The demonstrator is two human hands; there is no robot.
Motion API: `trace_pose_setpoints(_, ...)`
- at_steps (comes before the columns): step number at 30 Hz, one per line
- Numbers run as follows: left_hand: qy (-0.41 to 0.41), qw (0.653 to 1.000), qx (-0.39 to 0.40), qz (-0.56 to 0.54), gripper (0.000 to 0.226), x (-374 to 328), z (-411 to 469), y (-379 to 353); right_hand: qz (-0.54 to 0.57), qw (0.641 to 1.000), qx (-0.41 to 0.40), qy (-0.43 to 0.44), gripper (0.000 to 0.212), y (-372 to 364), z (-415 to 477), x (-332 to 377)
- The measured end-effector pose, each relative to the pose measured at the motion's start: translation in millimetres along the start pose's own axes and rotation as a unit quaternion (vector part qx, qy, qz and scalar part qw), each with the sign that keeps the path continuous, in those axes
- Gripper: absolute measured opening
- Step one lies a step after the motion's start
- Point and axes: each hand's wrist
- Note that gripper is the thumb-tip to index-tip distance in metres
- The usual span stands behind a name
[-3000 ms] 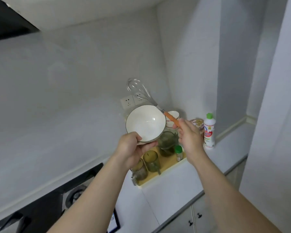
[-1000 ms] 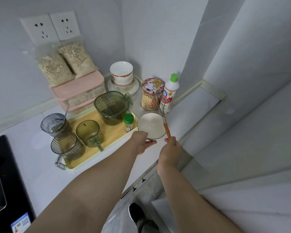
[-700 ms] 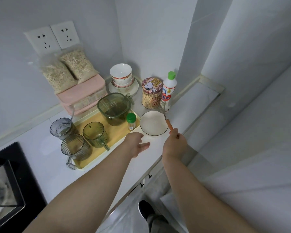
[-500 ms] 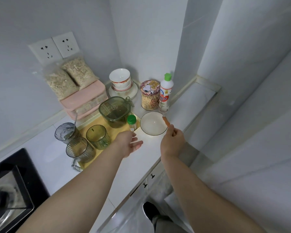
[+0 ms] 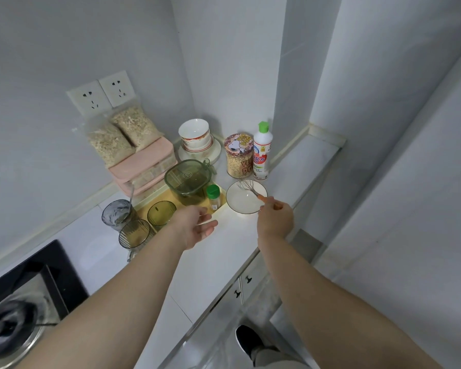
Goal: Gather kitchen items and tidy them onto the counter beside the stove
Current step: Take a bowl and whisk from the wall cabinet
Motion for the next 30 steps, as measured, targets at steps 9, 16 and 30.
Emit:
trace_pose_setpoints(9, -0.013, 0.999, -0.043, 0.0, 0.019, -8, -2, 29, 0.062, 0.996, -0.059, -0.04, 0.027, -19, 16, 23)
trace_pose_setpoints(16, -0.009, 0.999, -0.041, -0.006, 0.016, -14, 1, 30, 0.101, 0.987, -0.108, -0.063, 0.021, -30, 29, 23)
trace_pose_setpoints(30, -0.012, 1.0, -0.018, -0.004, 0.02, -29, 11, 6, 0.042, 0.985, -0.099, -0.136, 0.031, -49, 68, 4)
Point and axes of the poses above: each hand's wrist, its own z-axis towards the middle knuckle, its own y-axis out of the back of the hand, x = y × z, and after that the axes turned 6 degrees about y, right-handed
